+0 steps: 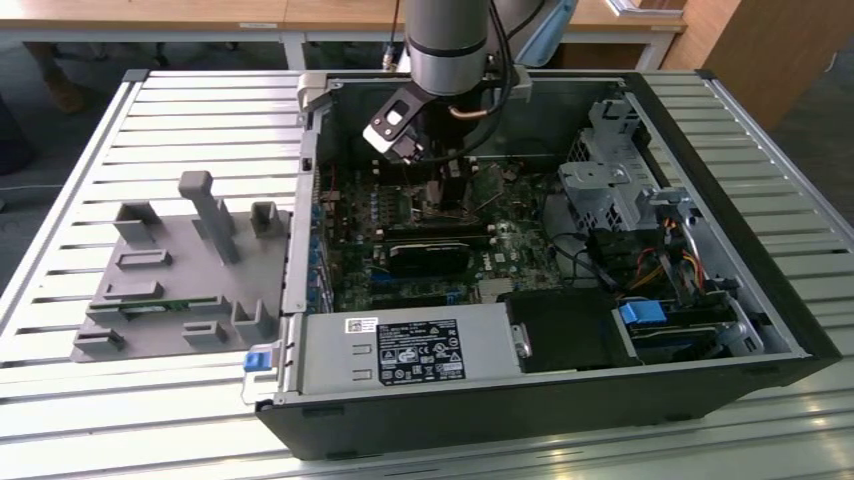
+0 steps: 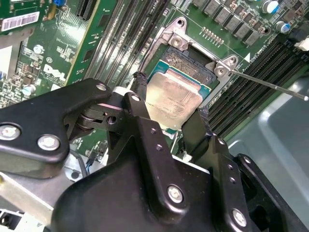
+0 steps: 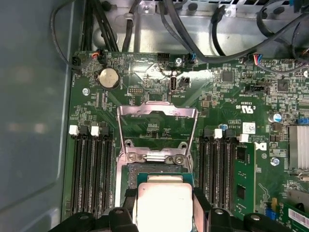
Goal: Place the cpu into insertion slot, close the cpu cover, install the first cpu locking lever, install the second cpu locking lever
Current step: 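Place the cpu into insertion slot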
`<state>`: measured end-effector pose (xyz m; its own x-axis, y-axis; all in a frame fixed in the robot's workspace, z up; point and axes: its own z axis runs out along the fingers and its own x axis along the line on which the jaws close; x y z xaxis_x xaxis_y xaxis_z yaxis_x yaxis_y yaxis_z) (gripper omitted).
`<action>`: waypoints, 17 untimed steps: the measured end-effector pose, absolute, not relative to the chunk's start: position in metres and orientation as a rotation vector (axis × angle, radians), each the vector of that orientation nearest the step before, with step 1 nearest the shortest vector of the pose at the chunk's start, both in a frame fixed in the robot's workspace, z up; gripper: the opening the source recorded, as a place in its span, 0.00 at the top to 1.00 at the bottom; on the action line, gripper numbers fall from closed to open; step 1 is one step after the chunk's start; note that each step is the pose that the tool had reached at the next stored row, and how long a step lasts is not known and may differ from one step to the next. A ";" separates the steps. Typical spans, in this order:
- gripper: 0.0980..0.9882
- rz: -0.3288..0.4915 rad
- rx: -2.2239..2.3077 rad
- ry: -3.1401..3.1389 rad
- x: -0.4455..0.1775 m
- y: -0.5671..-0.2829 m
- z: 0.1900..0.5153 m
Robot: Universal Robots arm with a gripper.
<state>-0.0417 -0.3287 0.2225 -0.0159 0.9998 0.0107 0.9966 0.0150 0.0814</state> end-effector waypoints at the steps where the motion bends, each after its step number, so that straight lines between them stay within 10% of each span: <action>1: 0.50 0.101 2.168 2.202 -0.042 -0.328 0.222; 17: 0.50 0.100 2.170 2.199 -0.043 -0.323 0.205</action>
<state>-0.0426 -0.3233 0.2046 -0.0135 0.9999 0.0092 0.9966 0.0127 0.0814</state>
